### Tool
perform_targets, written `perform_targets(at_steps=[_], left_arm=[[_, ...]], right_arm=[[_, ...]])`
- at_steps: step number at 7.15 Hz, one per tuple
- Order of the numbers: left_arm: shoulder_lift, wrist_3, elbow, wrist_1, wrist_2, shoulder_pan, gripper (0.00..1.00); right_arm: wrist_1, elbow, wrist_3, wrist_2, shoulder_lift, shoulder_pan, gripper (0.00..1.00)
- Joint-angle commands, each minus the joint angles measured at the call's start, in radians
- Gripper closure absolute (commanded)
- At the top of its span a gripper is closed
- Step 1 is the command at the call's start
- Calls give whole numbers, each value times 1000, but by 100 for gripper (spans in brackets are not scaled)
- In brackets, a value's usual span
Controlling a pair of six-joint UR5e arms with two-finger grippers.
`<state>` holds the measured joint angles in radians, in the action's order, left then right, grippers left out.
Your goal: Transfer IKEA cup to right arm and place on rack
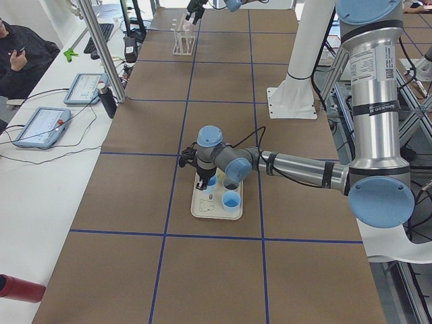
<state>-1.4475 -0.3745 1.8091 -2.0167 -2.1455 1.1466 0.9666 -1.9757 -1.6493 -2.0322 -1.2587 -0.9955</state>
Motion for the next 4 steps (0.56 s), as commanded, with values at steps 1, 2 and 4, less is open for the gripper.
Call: perform_targets(at_steps=[1, 2, 4], left_arm=[[-92, -77, -5, 10, -1, 108, 100], [-152, -192, -4, 7, -1, 108, 100], [-269, -518, 7, -49, -2, 108, 100]], right_arm=[[-2, 1, 0, -3, 15, 0, 0], [0, 4, -3, -2, 37, 0, 0], [-2, 11, 2, 7, 61, 2, 0]])
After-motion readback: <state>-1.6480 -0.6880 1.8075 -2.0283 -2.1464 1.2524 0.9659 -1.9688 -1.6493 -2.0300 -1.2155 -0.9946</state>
